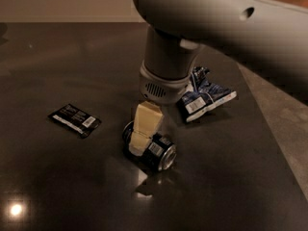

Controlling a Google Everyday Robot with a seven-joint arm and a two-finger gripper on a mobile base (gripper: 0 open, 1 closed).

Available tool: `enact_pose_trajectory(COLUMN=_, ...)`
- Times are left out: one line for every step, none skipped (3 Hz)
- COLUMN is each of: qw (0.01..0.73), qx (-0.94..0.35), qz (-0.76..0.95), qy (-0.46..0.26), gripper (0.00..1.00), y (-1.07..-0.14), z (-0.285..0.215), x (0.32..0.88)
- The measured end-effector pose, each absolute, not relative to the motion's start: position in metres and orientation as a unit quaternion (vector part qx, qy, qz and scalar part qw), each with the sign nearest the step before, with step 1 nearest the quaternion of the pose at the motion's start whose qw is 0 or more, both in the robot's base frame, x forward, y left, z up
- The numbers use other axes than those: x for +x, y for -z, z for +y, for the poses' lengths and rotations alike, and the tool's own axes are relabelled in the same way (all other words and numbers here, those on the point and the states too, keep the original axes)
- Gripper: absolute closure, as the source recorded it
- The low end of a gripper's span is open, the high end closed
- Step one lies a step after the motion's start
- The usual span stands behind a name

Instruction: Place pepsi can upright

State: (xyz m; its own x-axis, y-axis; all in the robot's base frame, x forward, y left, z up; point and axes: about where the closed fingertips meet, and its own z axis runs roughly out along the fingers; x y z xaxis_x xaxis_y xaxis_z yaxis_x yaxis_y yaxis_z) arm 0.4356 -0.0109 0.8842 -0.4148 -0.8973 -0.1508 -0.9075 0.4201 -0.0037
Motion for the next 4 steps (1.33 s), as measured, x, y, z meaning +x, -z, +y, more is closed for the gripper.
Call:
enact_pose_trajectory(qw=0.049, qx=-0.524, qz=0.849, qy=-0.039, gripper=0.0, y=-0.87, z=0.01, x=0.432)
enact_pose_trajectory(qw=0.034, qx=-0.518, qz=0.854, qy=-0.039, gripper=0.0, y=-0.857, z=0.023, x=0.427)
enact_pose_trajectory(qw=0.02, qx=-0.511, qz=0.859, qy=-0.039, gripper=0.19, y=-0.845, z=0.026, x=0.424)
enact_pose_trajectory(qw=0.014, qx=-0.507, qz=0.861, qy=-0.039, gripper=0.41, y=-0.841, z=0.026, x=0.422)
